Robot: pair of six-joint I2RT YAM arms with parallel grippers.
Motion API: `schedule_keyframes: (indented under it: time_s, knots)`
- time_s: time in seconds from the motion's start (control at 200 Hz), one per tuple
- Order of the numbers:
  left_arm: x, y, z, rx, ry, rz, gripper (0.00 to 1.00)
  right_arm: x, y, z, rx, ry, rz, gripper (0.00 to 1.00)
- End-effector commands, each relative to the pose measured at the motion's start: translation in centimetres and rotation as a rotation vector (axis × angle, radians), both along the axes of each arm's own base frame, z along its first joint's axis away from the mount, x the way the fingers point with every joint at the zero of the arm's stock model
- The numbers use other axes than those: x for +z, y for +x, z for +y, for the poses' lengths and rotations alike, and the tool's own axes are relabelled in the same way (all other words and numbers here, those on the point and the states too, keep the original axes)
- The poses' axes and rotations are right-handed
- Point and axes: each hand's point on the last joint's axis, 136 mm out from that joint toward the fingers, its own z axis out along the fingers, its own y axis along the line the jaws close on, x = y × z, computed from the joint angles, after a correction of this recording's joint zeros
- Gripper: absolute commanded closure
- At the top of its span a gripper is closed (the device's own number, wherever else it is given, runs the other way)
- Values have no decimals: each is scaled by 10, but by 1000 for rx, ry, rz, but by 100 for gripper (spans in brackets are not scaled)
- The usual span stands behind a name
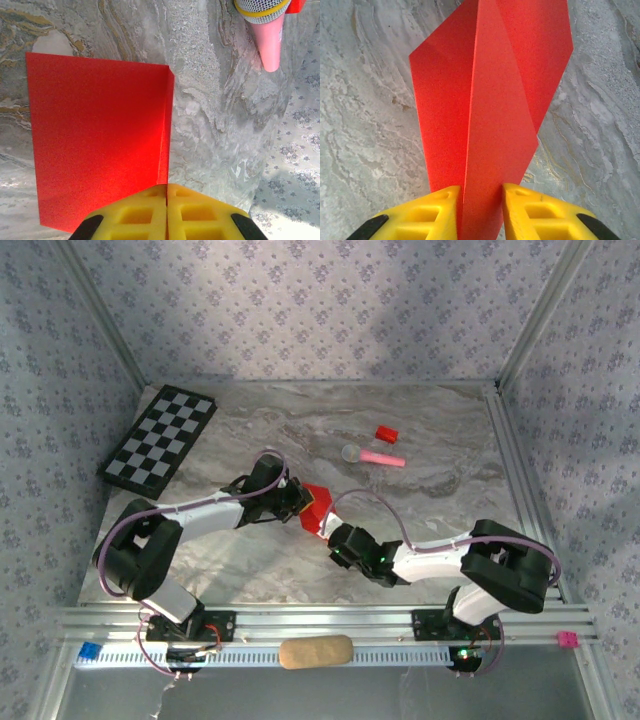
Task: Fold a paper plane with a square sheet of paper (pick it up from the middle)
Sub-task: Fourth fold the wing at the center of the table.
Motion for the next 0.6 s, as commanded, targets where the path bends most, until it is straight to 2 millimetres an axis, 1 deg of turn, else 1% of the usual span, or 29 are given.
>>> schedule_keyframes:
  time_s: [0.0, 0.305, 0.4, 0.47, 0.595]
  knots:
    - [6, -1, 0, -4, -9, -2, 90, 8, 6, 7, -33, 41, -16, 73]
    - [2, -1, 1, 0, -3, 7, 90, 8, 5, 13, -28, 80, 16, 74]
    - [2, -1, 1, 2, -8, 6, 90, 8, 5, 13, -32, 86, 17, 77]
    - [2, -1, 1, 1, -8, 6, 90, 8, 5, 13, -33, 83, 24, 82]
    - [1, -1, 1, 5, -9, 8, 90, 7, 5, 11, -39, 87, 31, 81]
